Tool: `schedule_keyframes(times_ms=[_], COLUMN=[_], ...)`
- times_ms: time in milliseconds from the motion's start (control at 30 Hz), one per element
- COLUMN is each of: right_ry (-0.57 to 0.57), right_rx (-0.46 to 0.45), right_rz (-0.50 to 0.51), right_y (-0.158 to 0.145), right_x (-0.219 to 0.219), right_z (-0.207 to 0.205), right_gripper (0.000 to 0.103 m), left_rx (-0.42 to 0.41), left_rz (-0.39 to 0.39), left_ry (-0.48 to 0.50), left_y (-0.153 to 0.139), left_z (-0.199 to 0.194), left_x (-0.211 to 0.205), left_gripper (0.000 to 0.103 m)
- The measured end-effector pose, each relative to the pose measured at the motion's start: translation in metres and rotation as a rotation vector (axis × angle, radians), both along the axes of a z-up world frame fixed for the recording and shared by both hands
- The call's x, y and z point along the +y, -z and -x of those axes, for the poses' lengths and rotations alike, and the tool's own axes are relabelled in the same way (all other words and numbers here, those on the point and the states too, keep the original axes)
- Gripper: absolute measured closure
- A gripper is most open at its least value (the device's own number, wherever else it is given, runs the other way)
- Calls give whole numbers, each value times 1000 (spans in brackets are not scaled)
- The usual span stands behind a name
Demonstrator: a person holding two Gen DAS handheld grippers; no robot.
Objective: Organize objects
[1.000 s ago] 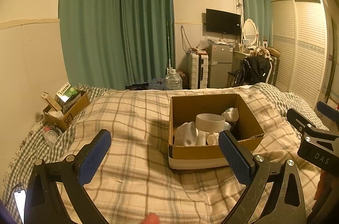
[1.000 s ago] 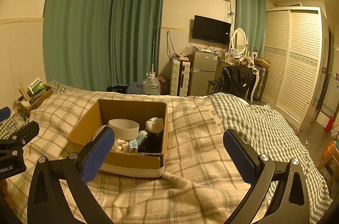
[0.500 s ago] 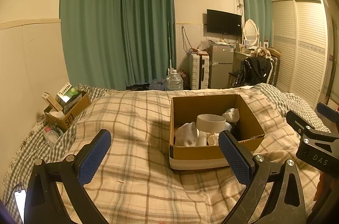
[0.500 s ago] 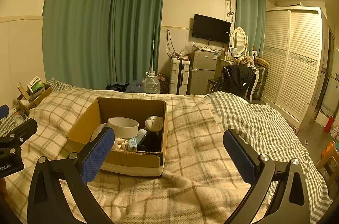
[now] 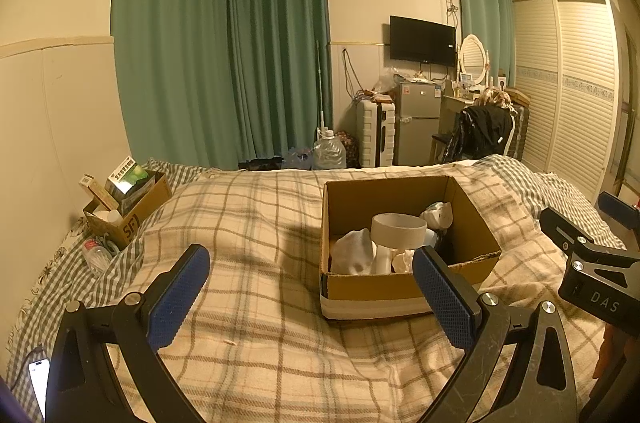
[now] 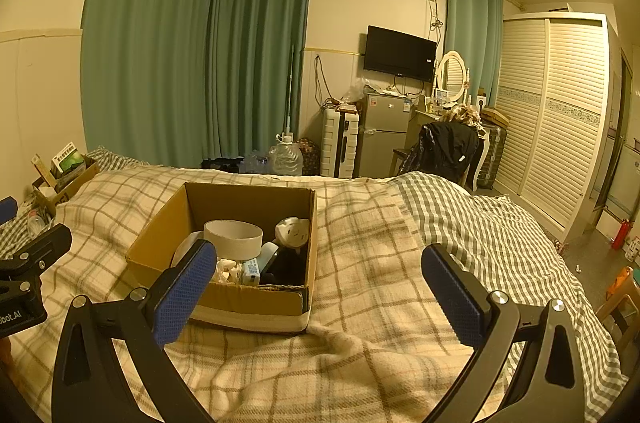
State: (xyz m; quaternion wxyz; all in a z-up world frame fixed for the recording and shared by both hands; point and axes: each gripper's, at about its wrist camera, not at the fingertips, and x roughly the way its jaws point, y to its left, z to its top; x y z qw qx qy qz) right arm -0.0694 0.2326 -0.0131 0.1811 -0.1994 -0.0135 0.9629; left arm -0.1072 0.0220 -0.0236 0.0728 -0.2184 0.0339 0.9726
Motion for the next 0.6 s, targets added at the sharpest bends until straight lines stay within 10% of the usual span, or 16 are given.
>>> schedule_keyframes(times_ms=[600], right_ry=[-9], right_rx=[-15], right_rz=[0], right_y=[3], right_x=[-1], right_z=[1], right_gripper=[0], left_rx=[-15], left_rz=[0], left_ry=[5], left_y=[3], left_z=[3], left_x=[-1], left_gripper=[0])
